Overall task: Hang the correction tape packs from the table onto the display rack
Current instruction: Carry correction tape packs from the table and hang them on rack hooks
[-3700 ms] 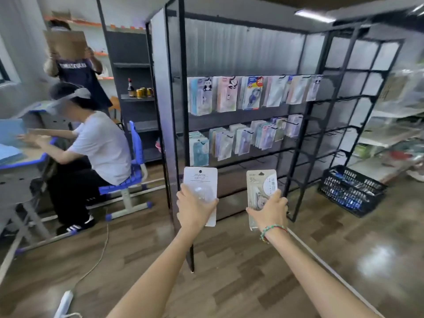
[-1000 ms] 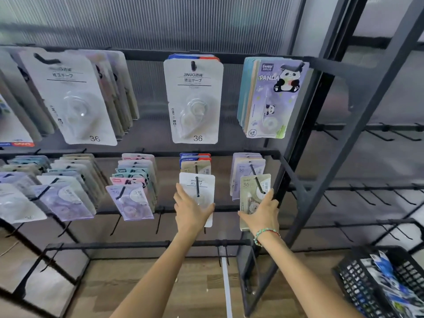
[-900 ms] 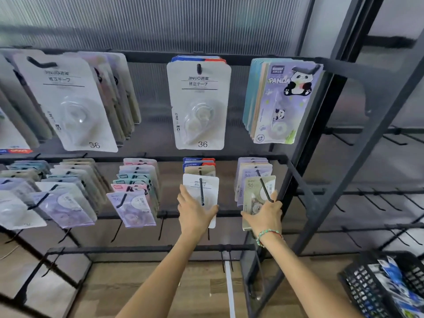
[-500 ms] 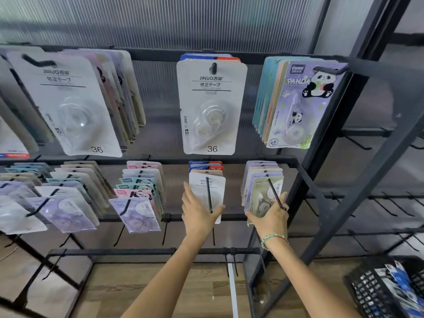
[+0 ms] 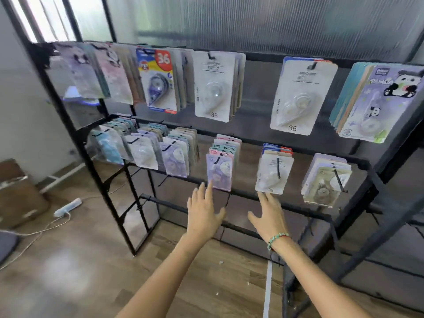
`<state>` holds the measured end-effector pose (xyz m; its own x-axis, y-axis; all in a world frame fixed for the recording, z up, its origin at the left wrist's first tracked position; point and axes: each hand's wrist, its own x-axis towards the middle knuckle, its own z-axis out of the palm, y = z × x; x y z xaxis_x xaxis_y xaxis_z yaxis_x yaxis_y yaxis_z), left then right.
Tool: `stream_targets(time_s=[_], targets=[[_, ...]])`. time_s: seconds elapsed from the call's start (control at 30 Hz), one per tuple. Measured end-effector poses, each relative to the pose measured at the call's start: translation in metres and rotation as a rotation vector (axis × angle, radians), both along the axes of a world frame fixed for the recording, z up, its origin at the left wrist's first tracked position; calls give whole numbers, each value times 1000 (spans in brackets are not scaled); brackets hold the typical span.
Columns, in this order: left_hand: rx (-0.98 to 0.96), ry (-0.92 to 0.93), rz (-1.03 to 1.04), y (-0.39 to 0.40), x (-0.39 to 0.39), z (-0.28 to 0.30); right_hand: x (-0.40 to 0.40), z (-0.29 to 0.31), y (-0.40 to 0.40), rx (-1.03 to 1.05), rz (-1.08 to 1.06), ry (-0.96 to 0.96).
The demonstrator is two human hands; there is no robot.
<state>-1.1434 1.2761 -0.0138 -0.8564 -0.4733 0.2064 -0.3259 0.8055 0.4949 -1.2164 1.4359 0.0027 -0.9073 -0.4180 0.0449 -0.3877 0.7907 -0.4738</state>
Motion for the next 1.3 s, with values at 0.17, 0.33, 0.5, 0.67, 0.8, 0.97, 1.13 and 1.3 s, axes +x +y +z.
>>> stream_targets(time_s=[0.17, 0.33, 0.5, 0.67, 0.8, 0.97, 1.13, 1.3], targets=[[-53, -27, 261, -87, 117, 6, 69, 17, -107, -6, 318, 67], [-46, -20, 570, -191, 255, 11, 162, 28, -241, -29, 613, 104], [-56, -52, 846, -300, 409, 11, 286, 29, -390, -70, 864, 95], [-49, -96, 1055, -384, 561, 22, 421, 36, -524, -117, 1044, 30], [-20, -97, 1201, -439, 651, 26, 501, 39, -612, -116, 1168, 51], [-17, -80, 1339, -513, 730, 20, 571, 30, -713, -77, 1274, 42], [5, -87, 1427, -607, 787, 18, 619, 17, -825, -55, 1338, 59], [33, -79, 1535, -704, 837, 32, 669, 28, -955, -44, 1426, 76]])
